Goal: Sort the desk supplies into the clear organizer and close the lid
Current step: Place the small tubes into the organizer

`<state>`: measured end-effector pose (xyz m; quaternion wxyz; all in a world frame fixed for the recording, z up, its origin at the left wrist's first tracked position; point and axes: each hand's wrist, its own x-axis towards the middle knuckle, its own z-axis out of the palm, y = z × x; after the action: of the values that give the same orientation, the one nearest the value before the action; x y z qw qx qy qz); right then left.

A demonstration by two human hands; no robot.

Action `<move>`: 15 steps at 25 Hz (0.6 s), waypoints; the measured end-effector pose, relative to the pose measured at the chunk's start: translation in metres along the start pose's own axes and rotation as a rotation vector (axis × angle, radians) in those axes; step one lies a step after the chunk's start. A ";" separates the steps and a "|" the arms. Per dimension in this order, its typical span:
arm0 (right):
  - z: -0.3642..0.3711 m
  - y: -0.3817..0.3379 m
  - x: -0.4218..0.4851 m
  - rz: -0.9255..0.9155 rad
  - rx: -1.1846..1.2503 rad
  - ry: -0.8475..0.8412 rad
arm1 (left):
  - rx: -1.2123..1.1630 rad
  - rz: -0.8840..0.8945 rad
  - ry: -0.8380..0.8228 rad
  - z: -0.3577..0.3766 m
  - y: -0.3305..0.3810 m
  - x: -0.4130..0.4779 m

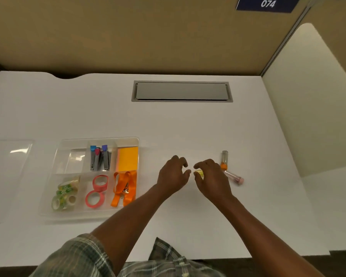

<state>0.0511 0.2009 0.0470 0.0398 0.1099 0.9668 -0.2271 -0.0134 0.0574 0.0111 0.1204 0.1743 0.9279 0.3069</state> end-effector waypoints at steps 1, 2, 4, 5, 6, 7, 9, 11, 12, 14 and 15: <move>-0.003 0.017 -0.006 -0.002 -0.034 0.001 | 0.014 0.025 -0.014 0.011 0.010 0.002; -0.005 0.031 -0.011 -0.009 -0.075 -0.005 | 0.036 0.049 -0.024 0.021 0.019 0.005; -0.005 0.055 -0.021 -0.026 -0.155 -0.046 | 0.117 0.084 -0.051 0.037 0.035 0.011; -0.004 0.063 -0.025 -0.042 -0.189 -0.069 | 0.173 0.096 -0.064 0.044 0.040 0.015; -0.003 0.072 -0.029 -0.067 -0.217 -0.081 | 0.233 0.104 -0.078 0.050 0.046 0.017; 0.000 0.078 -0.033 -0.105 -0.241 -0.081 | 0.287 0.107 -0.091 0.056 0.050 0.019; 0.006 0.090 -0.037 -0.195 -0.291 -0.075 | 0.369 0.106 -0.118 0.065 0.055 0.020; 0.011 0.099 -0.039 -0.244 -0.318 -0.094 | 0.403 0.093 -0.156 0.071 0.055 0.019; 0.012 0.103 -0.039 -0.256 -0.324 -0.094 | 0.400 0.078 -0.171 0.073 0.054 0.016; 0.013 0.108 -0.038 -0.281 -0.353 -0.092 | 0.368 0.038 -0.191 0.073 0.051 0.013; 0.013 0.110 -0.037 -0.290 -0.373 -0.099 | 0.340 0.011 -0.196 0.072 0.049 0.012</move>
<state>0.1126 0.2838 -0.0072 0.0735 -0.0506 0.9946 -0.0529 0.0121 0.1373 -0.0170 0.1775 0.2264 0.9491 0.1281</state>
